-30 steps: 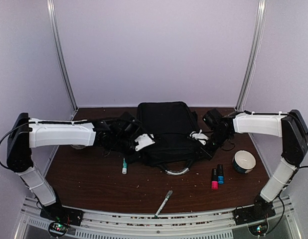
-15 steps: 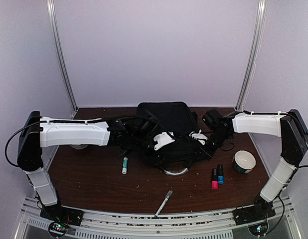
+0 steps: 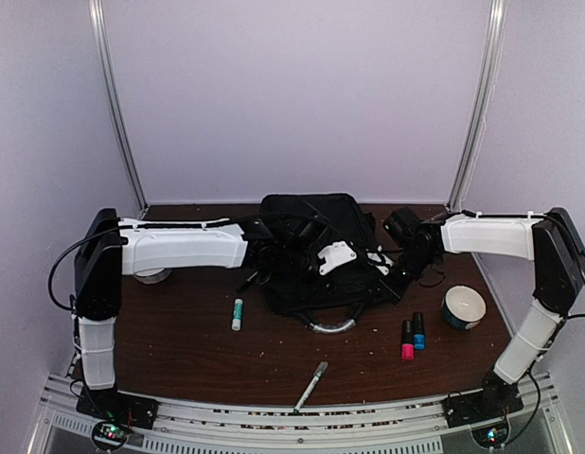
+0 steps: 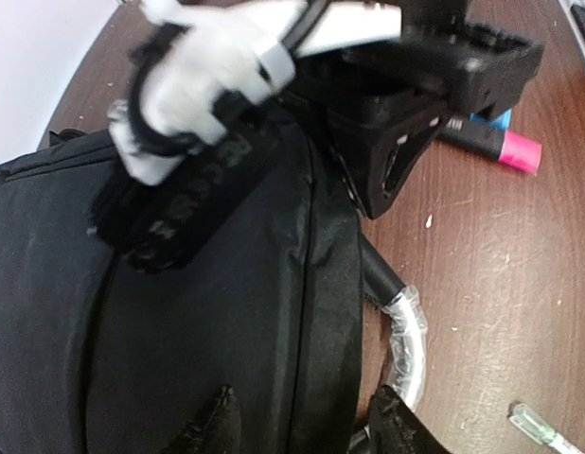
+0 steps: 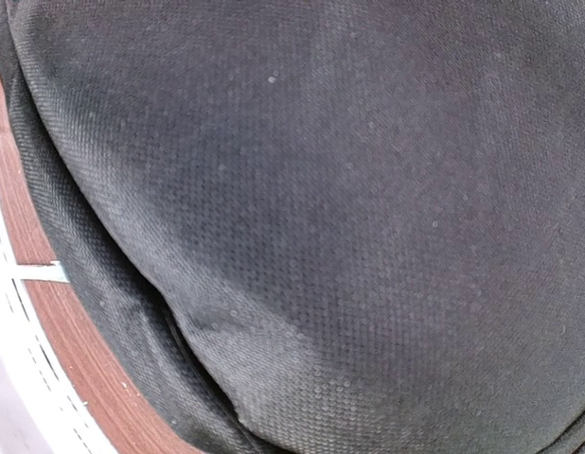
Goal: Pack the student bag
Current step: Hold the largest pocket of the student bag, then zip the student bag into the largest pocket of the bag.
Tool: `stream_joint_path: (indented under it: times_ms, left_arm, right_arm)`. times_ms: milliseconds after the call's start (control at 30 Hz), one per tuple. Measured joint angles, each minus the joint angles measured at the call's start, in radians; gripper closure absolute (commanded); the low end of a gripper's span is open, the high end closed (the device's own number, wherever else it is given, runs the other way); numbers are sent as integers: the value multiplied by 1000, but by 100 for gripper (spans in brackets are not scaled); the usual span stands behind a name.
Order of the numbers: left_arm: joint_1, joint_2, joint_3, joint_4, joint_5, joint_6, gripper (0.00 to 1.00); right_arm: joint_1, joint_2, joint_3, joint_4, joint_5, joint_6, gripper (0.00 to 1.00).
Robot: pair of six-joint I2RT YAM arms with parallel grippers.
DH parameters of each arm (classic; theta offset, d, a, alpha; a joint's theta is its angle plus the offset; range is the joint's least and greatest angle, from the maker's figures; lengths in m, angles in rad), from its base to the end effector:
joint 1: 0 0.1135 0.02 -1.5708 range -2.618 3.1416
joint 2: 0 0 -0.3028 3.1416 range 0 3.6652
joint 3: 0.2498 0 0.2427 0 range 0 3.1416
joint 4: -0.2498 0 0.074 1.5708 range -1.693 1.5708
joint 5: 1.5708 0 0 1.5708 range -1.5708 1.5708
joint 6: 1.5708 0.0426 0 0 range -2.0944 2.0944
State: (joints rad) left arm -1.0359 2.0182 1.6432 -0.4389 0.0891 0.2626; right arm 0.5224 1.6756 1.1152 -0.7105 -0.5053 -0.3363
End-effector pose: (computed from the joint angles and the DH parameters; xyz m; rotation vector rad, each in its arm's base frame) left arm 0.2372 -0.4078 0.2715 1.5050 1.9115 -0.4652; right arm 0.2633 0.1754 0.2342 -1.2630 2.4968 0.7579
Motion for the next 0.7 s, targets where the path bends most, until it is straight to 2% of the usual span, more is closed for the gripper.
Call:
stream_joint_path:
  times_ms: [67, 100, 200, 367, 500, 700]
  left_arm:
    - [0, 32, 24, -16, 0, 16, 51]
    - [0, 48, 39, -26, -1, 23, 54]
    - [0, 84, 66, -38, -5, 38, 72]
    - [0, 93, 85, -50, -37, 67, 89]
    - [-2, 89, 78, -39, -70, 76, 94]
    - [-6, 31, -21, 40, -96, 83, 97]
  right_arm:
    - [0, 0, 0, 1, -2, 1, 100]
    - [0, 0, 0, 2, -3, 1, 100]
    - [0, 0, 0, 4, -3, 1, 100]
    - [0, 0, -1, 3, -3, -2, 100]
    - [-9, 0, -1, 2, -2, -13, 100]
    - [-66, 31, 2, -9, -55, -29, 100]
